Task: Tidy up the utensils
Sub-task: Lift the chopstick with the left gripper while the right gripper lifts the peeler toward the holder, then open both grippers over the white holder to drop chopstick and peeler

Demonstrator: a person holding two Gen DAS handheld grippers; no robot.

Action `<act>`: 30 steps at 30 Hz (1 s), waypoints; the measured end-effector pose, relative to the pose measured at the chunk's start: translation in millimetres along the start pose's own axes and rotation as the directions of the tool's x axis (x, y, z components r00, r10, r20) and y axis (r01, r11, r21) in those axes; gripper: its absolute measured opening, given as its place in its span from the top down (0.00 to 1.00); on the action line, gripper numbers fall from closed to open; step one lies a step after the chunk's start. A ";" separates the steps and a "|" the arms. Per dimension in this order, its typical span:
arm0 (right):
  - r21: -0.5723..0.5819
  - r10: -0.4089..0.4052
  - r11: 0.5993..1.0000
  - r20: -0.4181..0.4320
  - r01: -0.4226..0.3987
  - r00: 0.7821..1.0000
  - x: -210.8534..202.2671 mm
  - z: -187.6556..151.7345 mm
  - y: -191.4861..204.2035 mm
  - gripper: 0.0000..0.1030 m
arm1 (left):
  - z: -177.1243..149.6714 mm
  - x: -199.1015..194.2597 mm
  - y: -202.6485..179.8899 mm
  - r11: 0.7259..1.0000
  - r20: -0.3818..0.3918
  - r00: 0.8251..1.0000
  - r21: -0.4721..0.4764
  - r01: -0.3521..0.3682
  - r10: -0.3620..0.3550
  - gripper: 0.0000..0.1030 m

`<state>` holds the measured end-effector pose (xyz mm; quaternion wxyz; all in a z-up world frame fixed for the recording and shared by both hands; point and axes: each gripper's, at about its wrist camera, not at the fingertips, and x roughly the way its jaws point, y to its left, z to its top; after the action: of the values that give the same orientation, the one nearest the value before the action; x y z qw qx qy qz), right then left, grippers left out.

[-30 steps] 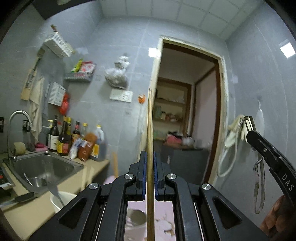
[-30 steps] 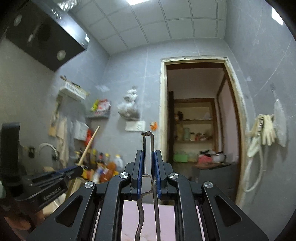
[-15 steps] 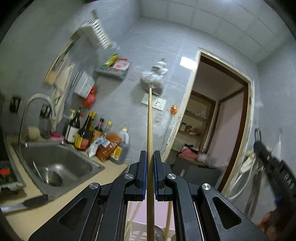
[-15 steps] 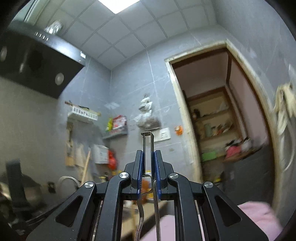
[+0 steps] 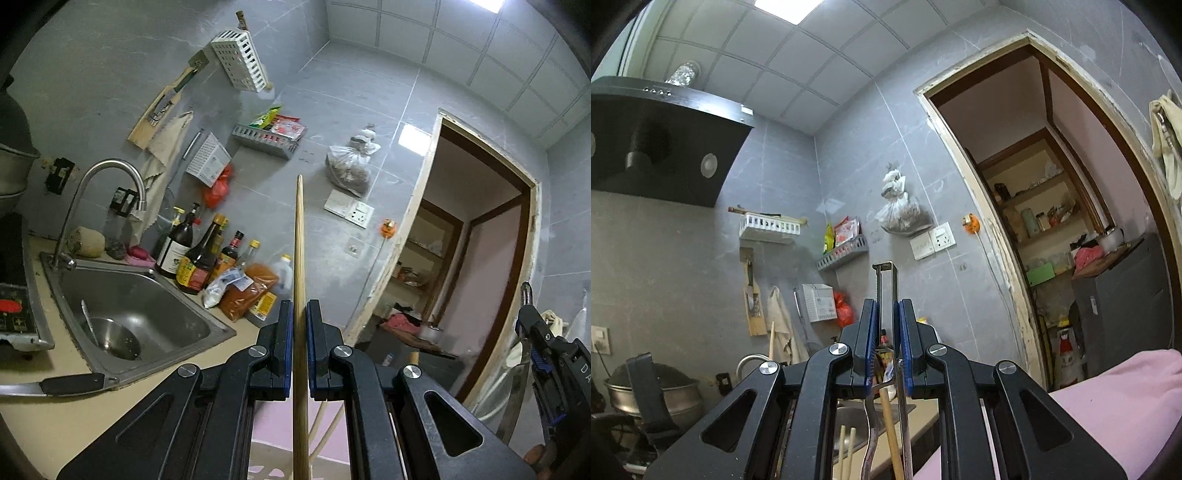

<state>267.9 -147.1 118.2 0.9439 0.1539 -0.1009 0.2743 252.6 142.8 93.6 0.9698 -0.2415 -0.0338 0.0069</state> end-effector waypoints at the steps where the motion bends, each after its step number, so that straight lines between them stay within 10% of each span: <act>1: 0.002 0.004 1.000 -0.003 -0.004 1.000 1.6 -2.2 -1.1 0.90 | -3.2 -0.3 0.8 1.000 0.004 1.000 -0.002 -0.006 0.006 0.95; 30: -0.071 -0.037 0.997 -0.133 0.028 0.990 18.0 -57.4 -4.2 0.90 | -35.4 -0.5 -5.1 0.996 -0.016 0.999 0.088 0.034 -0.033 0.95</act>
<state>291.2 -121.9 68.6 0.9576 0.1040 -0.0442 0.2649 254.5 121.7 64.8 0.9797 -0.1978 -0.0305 -0.0097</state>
